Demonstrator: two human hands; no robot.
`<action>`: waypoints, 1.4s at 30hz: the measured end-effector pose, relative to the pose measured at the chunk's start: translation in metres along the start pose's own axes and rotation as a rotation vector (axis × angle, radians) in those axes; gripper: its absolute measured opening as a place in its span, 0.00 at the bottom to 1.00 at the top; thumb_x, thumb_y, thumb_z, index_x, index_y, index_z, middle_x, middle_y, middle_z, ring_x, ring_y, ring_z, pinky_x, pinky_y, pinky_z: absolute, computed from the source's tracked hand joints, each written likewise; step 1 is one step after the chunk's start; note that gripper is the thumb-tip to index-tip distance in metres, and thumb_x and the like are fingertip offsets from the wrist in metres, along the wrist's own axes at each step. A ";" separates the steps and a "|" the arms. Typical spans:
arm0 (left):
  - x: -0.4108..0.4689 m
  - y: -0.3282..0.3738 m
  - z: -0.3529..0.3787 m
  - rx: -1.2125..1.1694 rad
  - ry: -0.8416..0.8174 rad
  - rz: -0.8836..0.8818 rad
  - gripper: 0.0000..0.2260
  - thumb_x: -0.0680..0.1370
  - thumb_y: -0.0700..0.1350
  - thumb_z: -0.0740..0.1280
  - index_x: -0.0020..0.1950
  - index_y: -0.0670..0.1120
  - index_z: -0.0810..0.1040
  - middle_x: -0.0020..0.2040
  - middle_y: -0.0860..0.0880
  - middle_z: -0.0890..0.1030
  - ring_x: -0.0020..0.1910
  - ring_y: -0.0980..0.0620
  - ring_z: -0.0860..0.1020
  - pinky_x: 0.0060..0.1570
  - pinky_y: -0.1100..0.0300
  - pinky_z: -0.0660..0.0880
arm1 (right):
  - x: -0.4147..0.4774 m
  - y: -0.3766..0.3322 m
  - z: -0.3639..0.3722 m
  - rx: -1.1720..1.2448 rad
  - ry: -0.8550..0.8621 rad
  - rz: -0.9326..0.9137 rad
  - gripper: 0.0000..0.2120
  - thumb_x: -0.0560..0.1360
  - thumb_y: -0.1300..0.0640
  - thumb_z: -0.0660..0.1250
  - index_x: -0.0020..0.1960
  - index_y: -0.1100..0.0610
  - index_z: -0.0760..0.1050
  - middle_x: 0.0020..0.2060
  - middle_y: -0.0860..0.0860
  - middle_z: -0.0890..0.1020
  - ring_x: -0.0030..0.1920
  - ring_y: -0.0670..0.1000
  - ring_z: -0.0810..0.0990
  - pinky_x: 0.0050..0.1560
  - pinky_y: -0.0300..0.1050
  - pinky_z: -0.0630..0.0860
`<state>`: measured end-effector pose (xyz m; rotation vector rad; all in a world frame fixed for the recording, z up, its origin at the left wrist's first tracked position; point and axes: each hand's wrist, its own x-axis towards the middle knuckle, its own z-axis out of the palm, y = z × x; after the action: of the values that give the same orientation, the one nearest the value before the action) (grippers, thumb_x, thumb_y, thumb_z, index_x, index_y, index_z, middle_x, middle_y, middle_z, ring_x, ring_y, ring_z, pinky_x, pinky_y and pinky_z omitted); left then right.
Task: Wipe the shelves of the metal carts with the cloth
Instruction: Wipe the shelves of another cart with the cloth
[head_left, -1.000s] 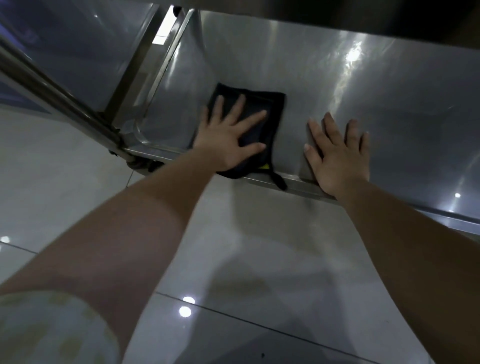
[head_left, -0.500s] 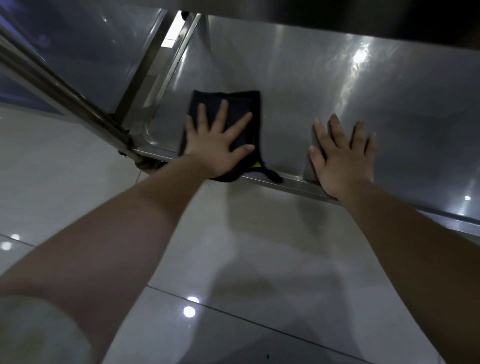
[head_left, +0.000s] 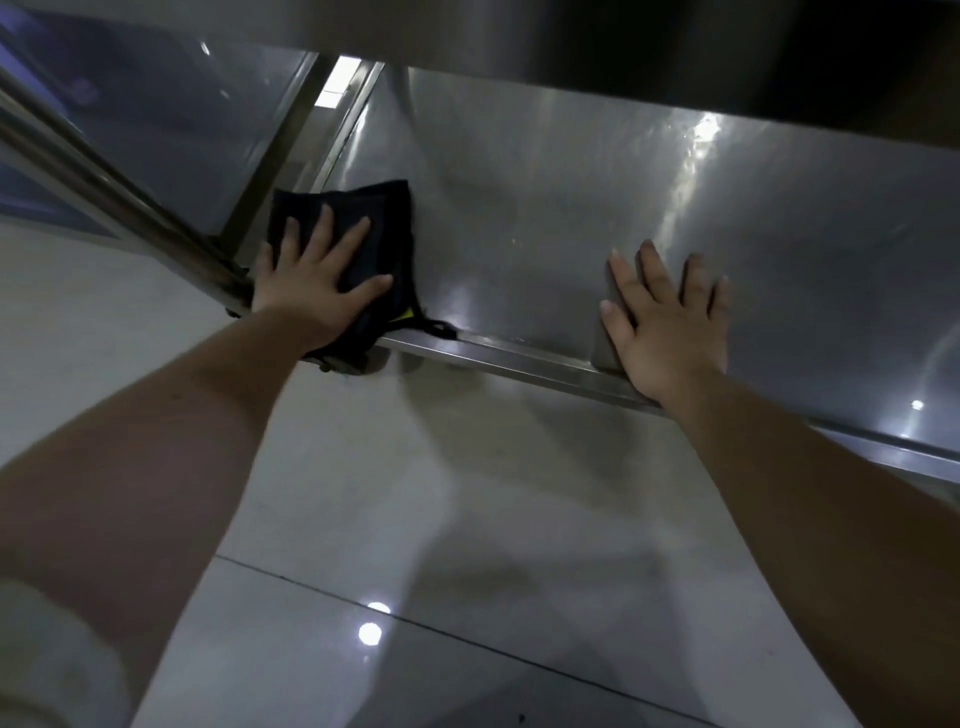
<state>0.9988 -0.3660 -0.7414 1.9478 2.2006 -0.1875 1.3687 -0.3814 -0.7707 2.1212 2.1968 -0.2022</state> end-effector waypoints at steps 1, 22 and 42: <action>0.000 -0.007 0.000 0.027 -0.015 0.003 0.37 0.69 0.76 0.44 0.76 0.68 0.41 0.81 0.54 0.41 0.79 0.43 0.43 0.75 0.40 0.45 | 0.000 0.000 0.001 0.002 0.002 0.001 0.28 0.79 0.36 0.38 0.77 0.37 0.38 0.79 0.43 0.44 0.78 0.63 0.40 0.73 0.64 0.37; -0.022 0.085 0.008 0.000 0.034 0.163 0.34 0.75 0.71 0.55 0.76 0.69 0.43 0.81 0.54 0.42 0.79 0.42 0.42 0.75 0.42 0.44 | -0.003 0.007 -0.005 0.078 0.035 -0.056 0.26 0.82 0.42 0.42 0.79 0.41 0.44 0.80 0.44 0.48 0.78 0.61 0.42 0.74 0.63 0.38; -0.065 0.271 0.028 0.032 -0.058 0.294 0.35 0.75 0.73 0.45 0.77 0.64 0.36 0.79 0.47 0.33 0.74 0.29 0.33 0.66 0.28 0.34 | -0.013 0.036 -0.034 1.441 0.273 0.199 0.19 0.79 0.57 0.62 0.67 0.44 0.72 0.65 0.41 0.74 0.67 0.42 0.72 0.62 0.29 0.68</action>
<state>1.2766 -0.4008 -0.7446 2.2223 1.8574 -0.2314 1.4062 -0.3875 -0.7366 2.9858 2.0924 -2.0983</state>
